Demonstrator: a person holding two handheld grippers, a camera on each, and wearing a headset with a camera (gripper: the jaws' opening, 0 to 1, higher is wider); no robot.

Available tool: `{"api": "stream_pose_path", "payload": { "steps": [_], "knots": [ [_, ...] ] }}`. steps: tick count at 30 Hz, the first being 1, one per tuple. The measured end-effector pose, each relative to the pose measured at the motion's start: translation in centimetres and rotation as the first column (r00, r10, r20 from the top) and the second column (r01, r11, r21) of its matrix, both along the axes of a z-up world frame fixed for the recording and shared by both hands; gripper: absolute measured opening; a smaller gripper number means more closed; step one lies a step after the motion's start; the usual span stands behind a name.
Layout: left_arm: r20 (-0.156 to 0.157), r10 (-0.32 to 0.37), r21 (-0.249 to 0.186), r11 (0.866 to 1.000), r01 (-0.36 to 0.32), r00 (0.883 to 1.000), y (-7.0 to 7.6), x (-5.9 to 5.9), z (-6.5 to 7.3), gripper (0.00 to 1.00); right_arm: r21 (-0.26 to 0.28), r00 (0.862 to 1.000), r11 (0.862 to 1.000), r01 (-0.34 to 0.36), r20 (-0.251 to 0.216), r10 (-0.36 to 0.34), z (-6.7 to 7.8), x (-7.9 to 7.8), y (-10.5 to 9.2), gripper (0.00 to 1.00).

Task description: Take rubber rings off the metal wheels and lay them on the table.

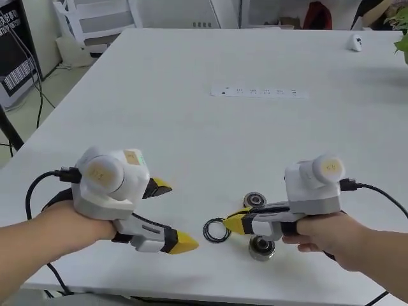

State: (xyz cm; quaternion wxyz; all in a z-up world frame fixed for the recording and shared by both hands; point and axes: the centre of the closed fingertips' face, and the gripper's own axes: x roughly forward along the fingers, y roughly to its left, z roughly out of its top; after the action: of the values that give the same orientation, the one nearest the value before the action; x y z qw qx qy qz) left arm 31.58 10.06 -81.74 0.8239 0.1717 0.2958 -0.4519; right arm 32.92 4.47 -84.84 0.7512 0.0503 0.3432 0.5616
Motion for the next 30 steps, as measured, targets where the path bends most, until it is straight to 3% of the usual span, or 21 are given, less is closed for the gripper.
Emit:
{"api": "stream_pose_path", "payload": {
  "steps": [15,30],
  "knots": [
    [0.002,-0.008,0.003,1.000,0.008,1.000,-0.3,0.4,0.4,0.72,0.021,0.998,0.999,0.033,0.059,-0.034,2.2,1.2,-1.0,0.16],
    [0.003,-0.051,0.005,0.999,0.051,0.999,-2.1,1.1,0.7,0.71,0.010,0.990,0.996,0.087,0.110,-0.088,3.1,2.4,-3.7,0.22]
  ]
}}
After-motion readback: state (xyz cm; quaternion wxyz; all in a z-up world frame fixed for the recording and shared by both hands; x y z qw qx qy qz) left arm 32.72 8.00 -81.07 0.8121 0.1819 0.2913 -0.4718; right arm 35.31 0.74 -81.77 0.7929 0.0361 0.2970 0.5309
